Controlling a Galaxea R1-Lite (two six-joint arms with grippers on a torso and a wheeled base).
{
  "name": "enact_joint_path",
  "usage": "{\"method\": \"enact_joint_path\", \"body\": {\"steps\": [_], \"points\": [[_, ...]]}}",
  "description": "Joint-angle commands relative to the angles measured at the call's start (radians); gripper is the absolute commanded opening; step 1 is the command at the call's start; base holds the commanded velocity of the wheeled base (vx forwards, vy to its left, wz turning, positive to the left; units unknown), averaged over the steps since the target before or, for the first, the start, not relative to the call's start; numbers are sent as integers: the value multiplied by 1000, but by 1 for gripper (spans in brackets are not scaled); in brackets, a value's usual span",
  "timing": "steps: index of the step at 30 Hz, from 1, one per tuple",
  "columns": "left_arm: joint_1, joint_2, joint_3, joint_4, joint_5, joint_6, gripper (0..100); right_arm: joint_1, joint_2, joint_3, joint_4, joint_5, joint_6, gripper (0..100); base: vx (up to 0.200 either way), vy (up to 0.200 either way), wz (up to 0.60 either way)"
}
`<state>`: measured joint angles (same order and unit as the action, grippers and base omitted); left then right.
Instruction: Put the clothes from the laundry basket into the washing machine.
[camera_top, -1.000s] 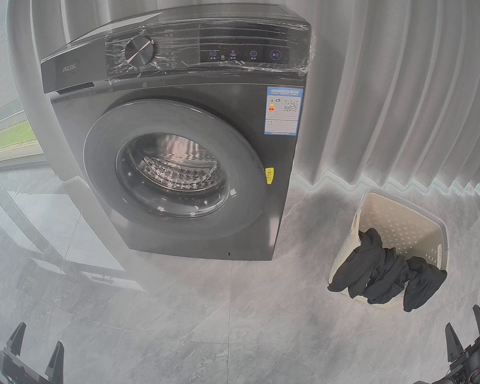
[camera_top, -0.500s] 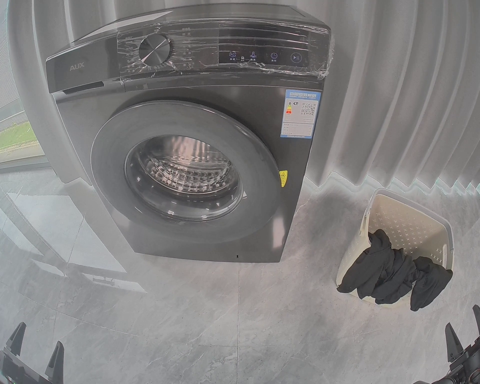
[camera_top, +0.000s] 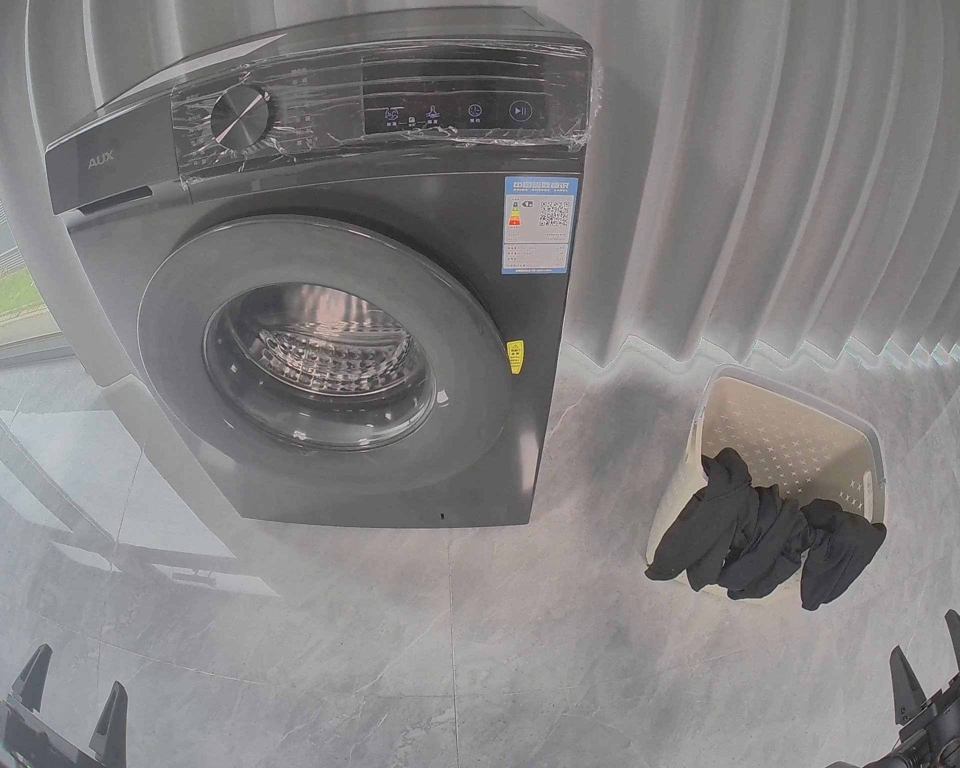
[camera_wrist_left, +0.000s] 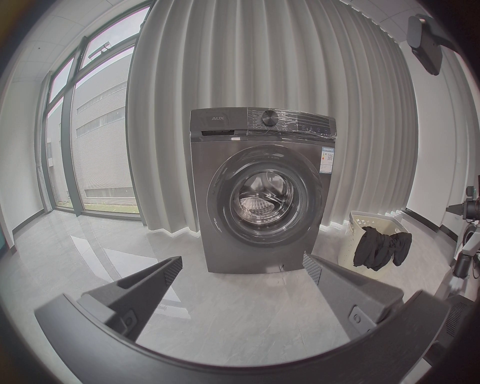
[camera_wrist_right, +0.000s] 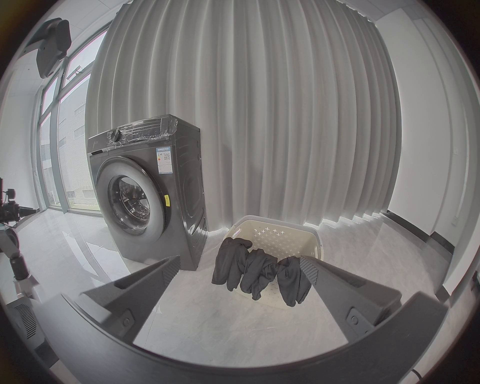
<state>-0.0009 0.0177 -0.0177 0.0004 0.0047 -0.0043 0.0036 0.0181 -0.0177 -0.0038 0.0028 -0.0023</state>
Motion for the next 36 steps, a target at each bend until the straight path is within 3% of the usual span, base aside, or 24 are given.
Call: {"method": "enact_joint_path", "body": {"steps": [1, 9, 21, 36], "points": [[1, -18, 18, 0, 1, 0, 100, -1, -18, 18, -1, 0, -1, 100, -200, 200, 0], [-1, -18, 18, 0, 0, 3, 100, -1, -18, 18, -1, 0, -1, 100, -50, 200, 0], [-1, -18, 18, 0, 0, -6, 100, -1, -18, 18, -1, 0, -1, 100, 0, 0, 0], [1, -18, 18, 1, 1, 3, 100, 1, -18, 18, -1, 0, -2, 100, 0, 200, 0]]}}
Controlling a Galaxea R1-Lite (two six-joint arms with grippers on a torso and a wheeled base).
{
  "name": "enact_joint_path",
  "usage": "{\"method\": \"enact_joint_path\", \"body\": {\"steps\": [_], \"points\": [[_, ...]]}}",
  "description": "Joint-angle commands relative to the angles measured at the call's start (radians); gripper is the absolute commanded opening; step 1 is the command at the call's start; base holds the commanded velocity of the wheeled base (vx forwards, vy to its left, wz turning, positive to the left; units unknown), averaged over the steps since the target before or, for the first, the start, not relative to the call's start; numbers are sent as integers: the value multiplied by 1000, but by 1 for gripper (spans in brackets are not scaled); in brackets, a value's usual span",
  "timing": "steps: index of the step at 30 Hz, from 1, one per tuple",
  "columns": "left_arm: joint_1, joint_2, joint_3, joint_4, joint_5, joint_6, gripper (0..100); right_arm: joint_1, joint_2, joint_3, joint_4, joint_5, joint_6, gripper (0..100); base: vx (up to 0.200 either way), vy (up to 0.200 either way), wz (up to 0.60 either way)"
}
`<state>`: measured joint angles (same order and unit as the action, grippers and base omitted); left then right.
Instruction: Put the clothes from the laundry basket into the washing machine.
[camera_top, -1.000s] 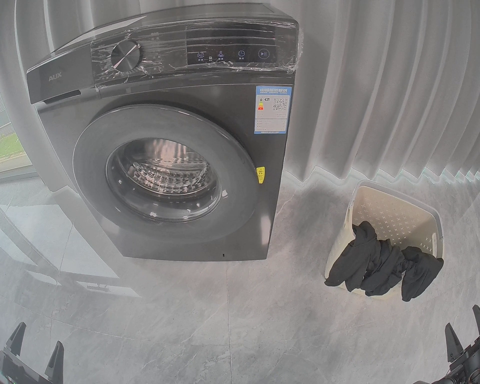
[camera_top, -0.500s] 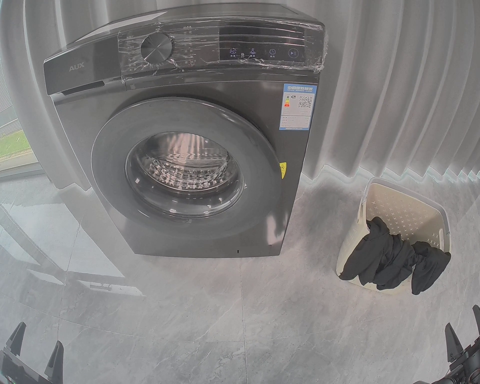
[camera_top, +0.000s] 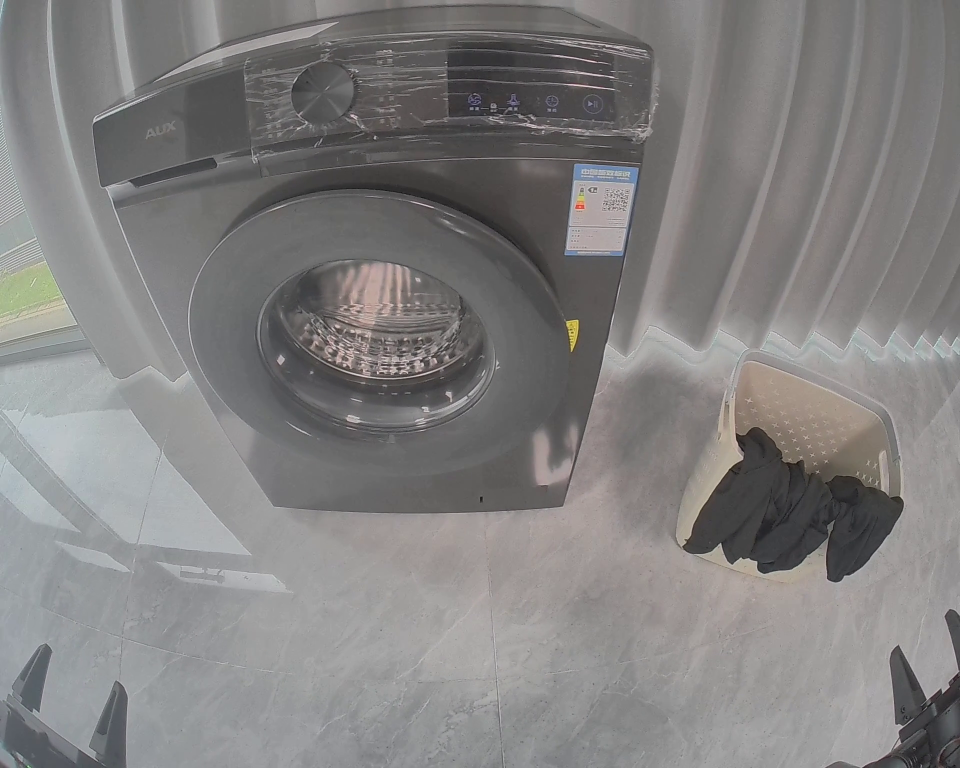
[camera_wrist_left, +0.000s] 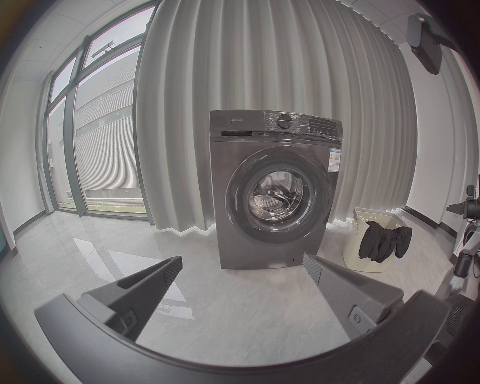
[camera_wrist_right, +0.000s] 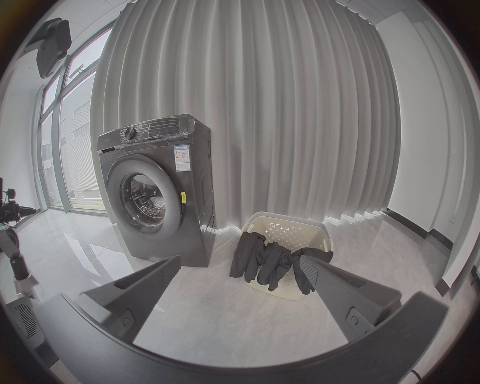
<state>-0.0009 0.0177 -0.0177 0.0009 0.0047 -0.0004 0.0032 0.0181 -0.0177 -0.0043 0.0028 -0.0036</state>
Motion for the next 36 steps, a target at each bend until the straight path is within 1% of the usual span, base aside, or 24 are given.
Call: {"method": "enact_joint_path", "body": {"steps": [1, 7, 9, 21, 24, 27, 30, 34, 36], "points": [[1, -18, 18, 1, 1, -1, 100, 1, -18, 18, 0, 0, -1, 100, 0, 0, 0], [1, -18, 18, 1, 0, 0, 100, 1, -18, 18, 0, 0, 1, 100, 0, 0, 0], [-1, -18, 18, 1, 1, -4, 100, 0, -18, 18, 0, 0, -1, 100, 0, 0, 0], [1, -18, 18, 1, -2, -1, 100, -2, -18, 18, 0, 0, -1, 100, 0, 200, 0], [1, -18, 18, 1, -2, 3, 100, -2, -18, 18, 1, 3, -4, 100, 0, 0, 0], [-1, -18, 18, 1, 0, -3, 100, -2, -18, 18, 1, 2, 1, 100, 0, 0, 0], [1, -18, 18, 1, 0, 0, 100, -2, -18, 18, 0, 5, -1, 100, 0, 0, 0], [-1, -18, 18, -1, 1, -7, 100, -2, -18, 18, -3, 8, -3, 100, 200, 0, 0], [-1, -18, 18, 1, 1, -4, 100, -2, -18, 16, -10, 10, -4, 100, 200, 0, 0]]}}
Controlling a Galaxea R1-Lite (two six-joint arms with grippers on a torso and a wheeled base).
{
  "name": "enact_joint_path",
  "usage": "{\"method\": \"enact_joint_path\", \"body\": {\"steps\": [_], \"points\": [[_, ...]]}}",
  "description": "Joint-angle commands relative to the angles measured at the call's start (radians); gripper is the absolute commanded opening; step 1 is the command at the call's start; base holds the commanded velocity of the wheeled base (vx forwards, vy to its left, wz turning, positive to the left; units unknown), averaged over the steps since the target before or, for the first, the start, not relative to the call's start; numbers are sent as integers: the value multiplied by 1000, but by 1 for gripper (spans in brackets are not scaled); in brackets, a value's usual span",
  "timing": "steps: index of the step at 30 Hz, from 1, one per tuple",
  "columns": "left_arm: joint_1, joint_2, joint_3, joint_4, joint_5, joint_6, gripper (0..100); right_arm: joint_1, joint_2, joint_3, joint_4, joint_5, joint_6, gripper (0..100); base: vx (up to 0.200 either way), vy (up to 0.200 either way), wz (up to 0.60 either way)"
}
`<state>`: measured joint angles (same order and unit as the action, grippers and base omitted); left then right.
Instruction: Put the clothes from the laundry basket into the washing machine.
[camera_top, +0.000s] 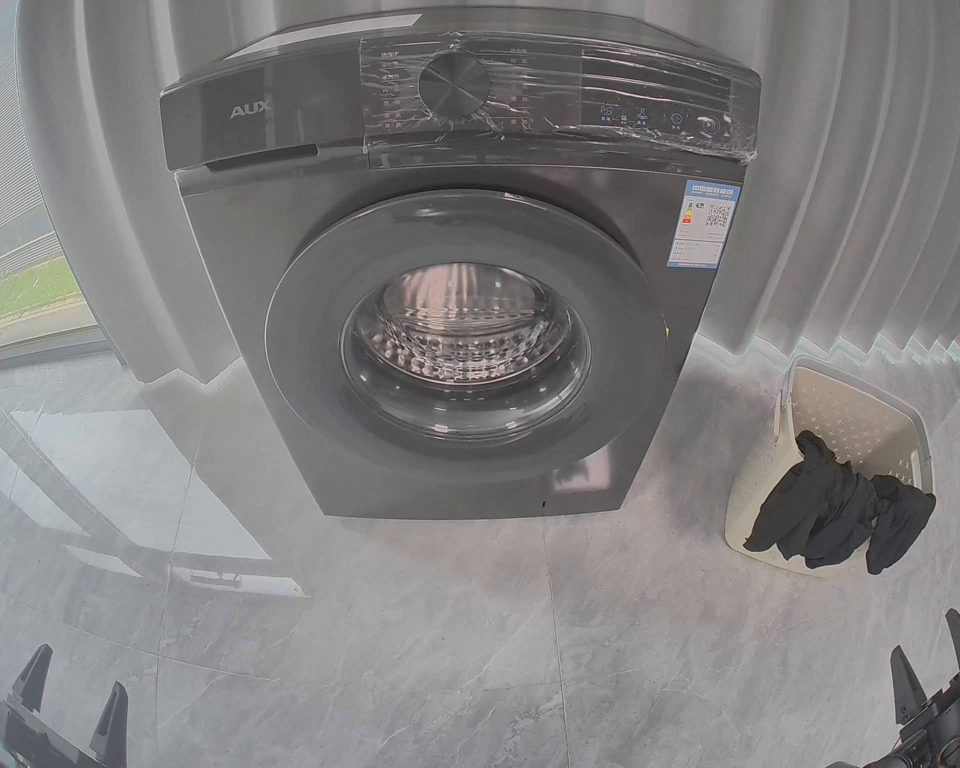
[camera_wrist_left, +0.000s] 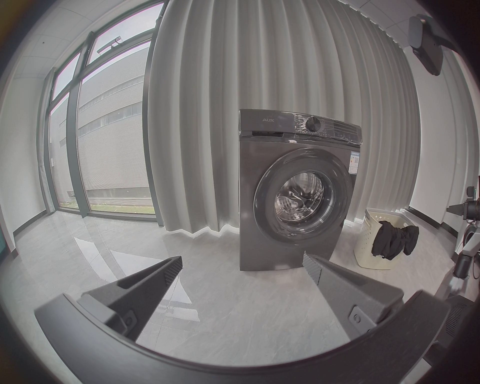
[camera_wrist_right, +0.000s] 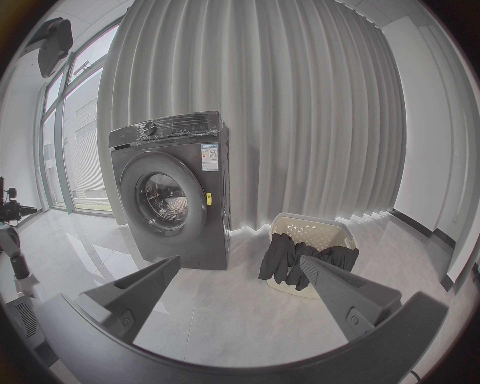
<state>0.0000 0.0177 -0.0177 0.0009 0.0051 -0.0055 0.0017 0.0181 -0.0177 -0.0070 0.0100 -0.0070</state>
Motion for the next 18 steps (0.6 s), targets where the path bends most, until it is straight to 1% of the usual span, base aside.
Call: {"method": "enact_joint_path", "body": {"steps": [1, 2, 3, 4, 5, 6, 7, 8, 9, 10, 11, 12, 13, 14, 15, 16, 17, 18], "points": [[-2, -18, 18, 1, -2, 4, 100, 0, -18, -13, -27, 5, 2, 100, 0, 0, 0], [0, -18, 18, 1, -1, 6, 100, 3, -17, -67, -56, 7, 4, 100, 0, 0, 0], [0, -18, 18, 1, -1, 7, 100, 4, -13, -88, -60, 7, 4, 100, 0, 0, 0], [0, -18, 18, 1, -2, 7, 100, 8, 37, -225, -68, 10, 4, 100, 0, 0, 0], [0, -18, 18, 1, -2, 9, 100, 11, 88, -285, -60, 21, 5, 100, 0, 0, 0], [0, -18, 18, 1, -2, 9, 100, 20, 140, -323, -51, 56, 7, 100, 0, 0, 0], [0, -18, 18, 1, -1, 9, 100, 29, 172, -334, -45, 87, 12, 100, 0, 0, 0], [0, -18, 18, 1, -1, 9, 100, 29, 172, -334, -45, 87, 12, 100, 0, 0, 0], [0, -18, 18, 1, -1, 7, 100, 61, 278, -332, -44, 159, 68, 100, 0, 0, 0], [0, -18, 18, 1, -1, 7, 100, 61, 278, -332, -44, 159, 68, 100, 0, 0, 0], [0, -18, 18, 1, -1, 7, 100, 96, 391, -327, -56, 212, 159, 100, 0, 0, 0], [0, -18, 18, 1, -1, 7, 100, 119, 442, -327, -62, 249, 202, 100, 0, 0, 0], [0, -18, 18, 1, -1, 7, 100, 119, 442, -327, -62, 249, 202, 100, 200, 0, 0], [0, -18, 18, 1, -1, 6, 100, 178, 522, -327, -97, 314, 234, 100, 200, 0, 0], [0, -18, 18, 1, -1, 6, 100, 201, 559, -326, -116, 329, 233, 100, 200, 0, 0], [0, -18, 18, 1, -1, 6, 100, 222, 605, -326, -137, 331, 231, 100, 200, 0, 0], [0, -18, 18, 1, 1, 6, 100, 225, 612, -326, -142, 331, 231, 100, 200, 0, 0], [0, -18, 18, 1, -1, 6, 100, 264, 703, -326, -189, 331, 213, 100, 200, 0, 0]]}}
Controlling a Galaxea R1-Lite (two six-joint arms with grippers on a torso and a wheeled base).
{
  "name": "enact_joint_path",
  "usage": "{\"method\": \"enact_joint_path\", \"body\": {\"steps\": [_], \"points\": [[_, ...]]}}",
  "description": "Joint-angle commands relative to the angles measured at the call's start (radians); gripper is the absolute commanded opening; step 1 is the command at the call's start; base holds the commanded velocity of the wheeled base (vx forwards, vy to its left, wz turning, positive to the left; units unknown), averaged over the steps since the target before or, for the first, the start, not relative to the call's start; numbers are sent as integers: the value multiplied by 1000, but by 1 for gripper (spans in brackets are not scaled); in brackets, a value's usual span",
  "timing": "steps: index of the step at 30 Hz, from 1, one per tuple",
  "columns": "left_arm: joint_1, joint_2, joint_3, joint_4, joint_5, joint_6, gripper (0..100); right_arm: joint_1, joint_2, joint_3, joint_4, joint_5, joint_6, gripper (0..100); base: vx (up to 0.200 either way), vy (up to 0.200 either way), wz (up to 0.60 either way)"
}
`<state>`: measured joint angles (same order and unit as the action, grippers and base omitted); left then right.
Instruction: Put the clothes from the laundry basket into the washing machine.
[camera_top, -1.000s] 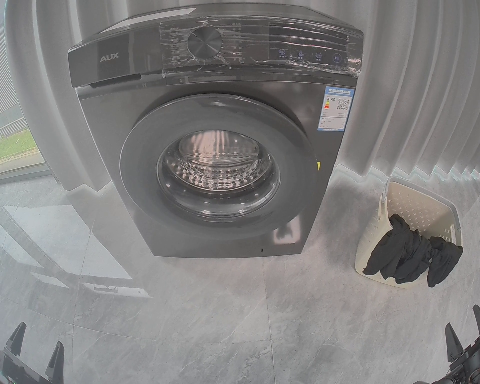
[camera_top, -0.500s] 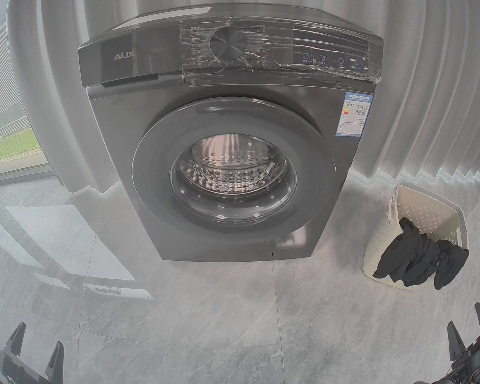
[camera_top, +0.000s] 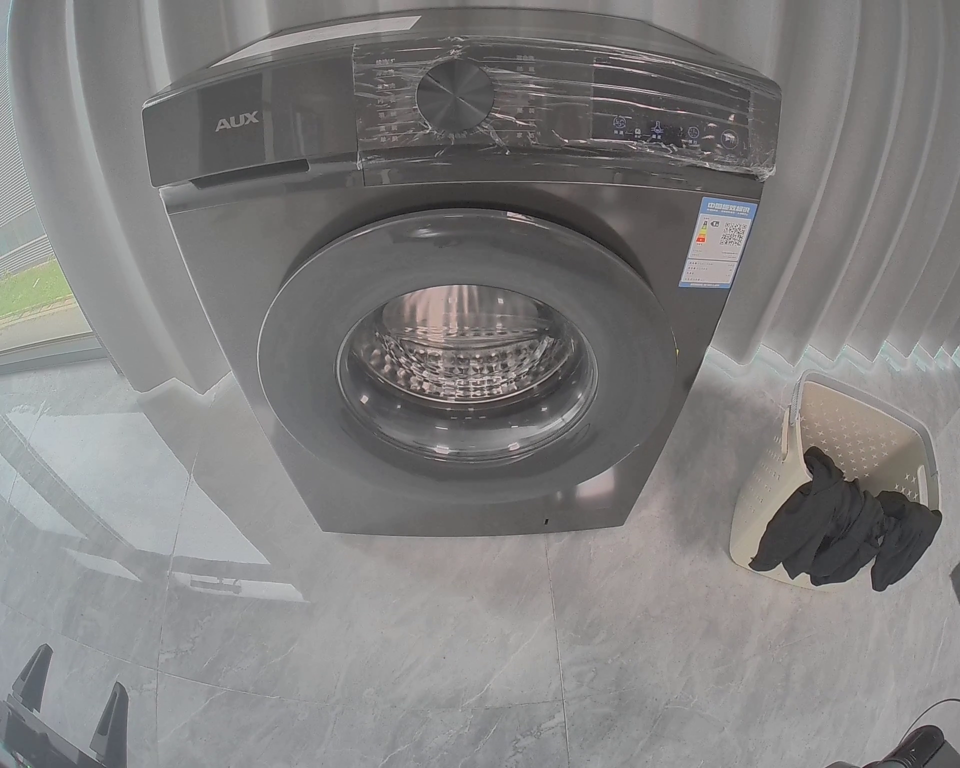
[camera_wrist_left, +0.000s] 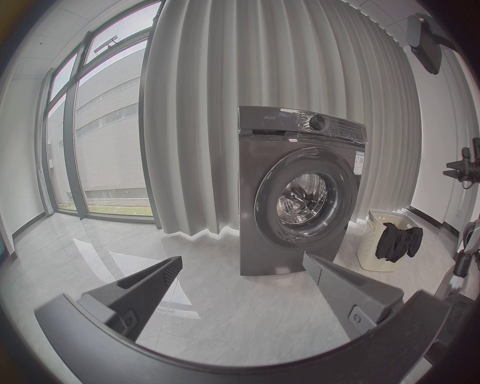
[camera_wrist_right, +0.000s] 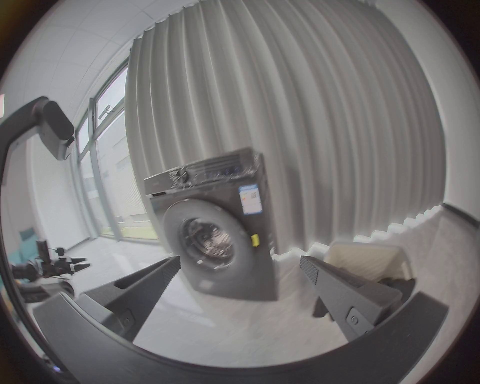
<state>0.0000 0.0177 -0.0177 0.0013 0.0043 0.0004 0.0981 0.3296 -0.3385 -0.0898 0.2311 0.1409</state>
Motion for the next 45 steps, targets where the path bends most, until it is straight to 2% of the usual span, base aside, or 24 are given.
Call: {"method": "enact_joint_path", "body": {"steps": [1, 2, 5, 11, 17, 34, 38, 45], "points": [[0, -18, 18, 0, 0, 1, 100, 183, 428, -7, -134, 109, 45, 100, 200, 0, 0], [0, -18, 18, 0, 0, 1, 100, 196, 473, -8, -168, 108, 26, 100, 200, 0, 0], [0, -18, 18, 0, 0, 1, 100, 216, 598, -16, -258, 109, 13, 100, 67, 0, 0], [0, -18, 18, 0, 0, 1, 100, 244, 865, -70, -450, 108, 16, 100, 0, 0, 0], [0, -18, 18, 0, 0, 1, 100, 239, 1088, -154, -559, 105, 20, 100, 0, 0, 0], [0, -18, 18, 0, 0, 1, 100, 203, 1336, -336, -679, 100, 22, 100, 0, 0, 0], [0, -18, 18, 0, 0, 1, 100, 204, 1373, -392, -679, 65, 22, 100, 0, 0, 0], [0, -18, 18, 0, 0, 1, 100, 213, 1402, -458, -677, 60, 23, 100, 0, 0, 0]]}}
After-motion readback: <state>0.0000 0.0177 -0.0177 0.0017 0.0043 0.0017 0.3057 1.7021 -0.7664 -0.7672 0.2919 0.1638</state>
